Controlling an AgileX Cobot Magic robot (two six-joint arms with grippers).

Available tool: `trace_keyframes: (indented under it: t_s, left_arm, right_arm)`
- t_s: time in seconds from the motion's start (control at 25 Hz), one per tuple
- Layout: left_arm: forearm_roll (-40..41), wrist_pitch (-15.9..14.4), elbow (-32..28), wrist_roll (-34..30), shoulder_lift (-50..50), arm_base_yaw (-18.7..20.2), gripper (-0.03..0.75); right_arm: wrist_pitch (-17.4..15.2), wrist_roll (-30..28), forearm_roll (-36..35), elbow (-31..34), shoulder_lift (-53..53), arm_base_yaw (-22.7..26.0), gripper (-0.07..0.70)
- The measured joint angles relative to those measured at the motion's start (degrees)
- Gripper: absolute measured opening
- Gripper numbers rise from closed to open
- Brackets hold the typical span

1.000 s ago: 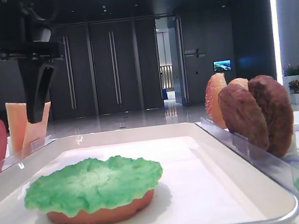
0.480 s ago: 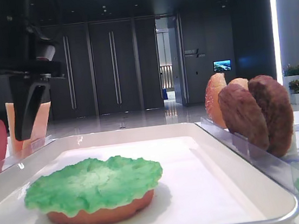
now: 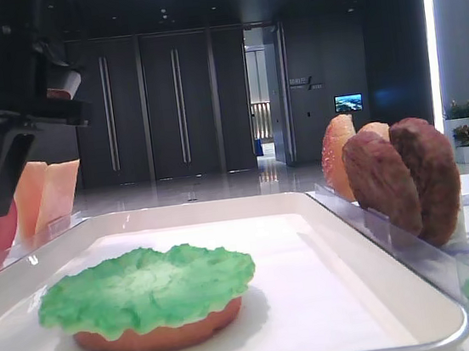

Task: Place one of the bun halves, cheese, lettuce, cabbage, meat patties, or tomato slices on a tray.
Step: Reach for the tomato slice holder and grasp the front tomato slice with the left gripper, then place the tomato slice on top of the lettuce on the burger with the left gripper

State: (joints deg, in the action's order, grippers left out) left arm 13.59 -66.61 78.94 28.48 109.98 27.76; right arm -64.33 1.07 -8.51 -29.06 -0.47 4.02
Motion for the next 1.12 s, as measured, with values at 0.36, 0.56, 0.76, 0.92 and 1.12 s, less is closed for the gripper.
trace_keyframes:
  t_s: [0.36,0.56,0.76,0.92,1.12]
  left_arm:
    - [-4.34,-2.25,0.15,-0.32,-6.76,0.5,0.066]
    - [-12.11,1.68,-3.03,-2.64,-16.99,1.21,0.066]
    - [-24.6,11.0,-15.06,-10.79,-26.68,1.21,0.066]
    - [-34.94,18.41,-24.58,-19.14,-33.06,1.21,0.066]
    - [-50.57,25.18,-35.43,-35.45,-36.39,-0.53,0.066]
  right_arm:
    - [0.04,0.0,0.0,0.0,0.0,0.0,0.591]
    - [0.04,0.0,0.0,0.0,0.0,0.0,0.591]
    - [0.04,0.0,0.0,0.0,0.0,0.0,0.591]
    - [0.04,0.0,0.0,0.0,0.0,0.0,0.591]
    - [0.04,0.0,0.0,0.0,0.0,0.0,0.591]
